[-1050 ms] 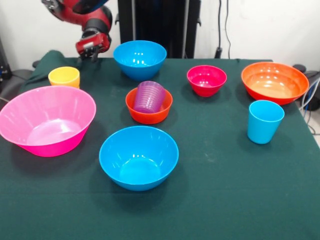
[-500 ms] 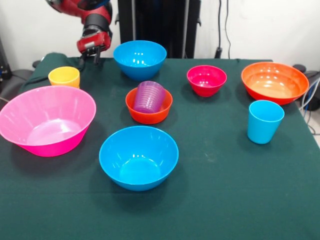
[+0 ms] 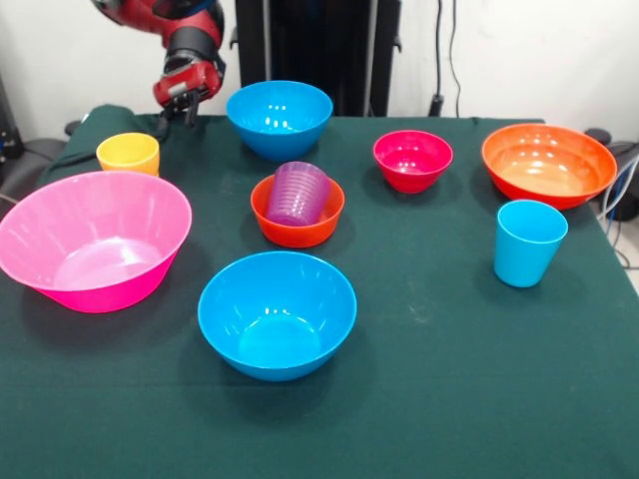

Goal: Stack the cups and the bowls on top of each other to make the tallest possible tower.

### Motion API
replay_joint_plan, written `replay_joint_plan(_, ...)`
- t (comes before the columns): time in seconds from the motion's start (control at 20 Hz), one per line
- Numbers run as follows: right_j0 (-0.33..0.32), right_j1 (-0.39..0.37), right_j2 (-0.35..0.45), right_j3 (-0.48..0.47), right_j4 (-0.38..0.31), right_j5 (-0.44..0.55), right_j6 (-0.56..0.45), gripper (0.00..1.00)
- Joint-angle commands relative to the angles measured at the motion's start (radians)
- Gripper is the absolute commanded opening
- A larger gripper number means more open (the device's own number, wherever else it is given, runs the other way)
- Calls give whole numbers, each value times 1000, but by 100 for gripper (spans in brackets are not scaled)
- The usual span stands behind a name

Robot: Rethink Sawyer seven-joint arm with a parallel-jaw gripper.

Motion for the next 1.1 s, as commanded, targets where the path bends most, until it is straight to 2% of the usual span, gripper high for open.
replay_joint_plan(0.05, 103, 418, 541, 185, -380, 75, 444, 100)
replay_joint_plan(0.2, 99, 420, 540, 186, -375, 75, 463, 100)
replay_joint_plan(0.6, 130, 409, 540, 195, -365, 75, 429, 100)
replay_joint_plan(0.7, 145, 407, 532, 218, -310, 60, 335, 100)
replay_joint_plan(0.8, 160, 408, 519, 257, -217, 34, 206, 100)
replay_joint_plan(0.85, 174, 404, 517, 270, -193, 29, 172, 100)
replay_joint_plan(0.95, 195, 401, 515, 288, -155, 9, 145, 100)
replay_joint_plan(1.1, 234, 397, 522, 295, -121, -32, 156, 100)
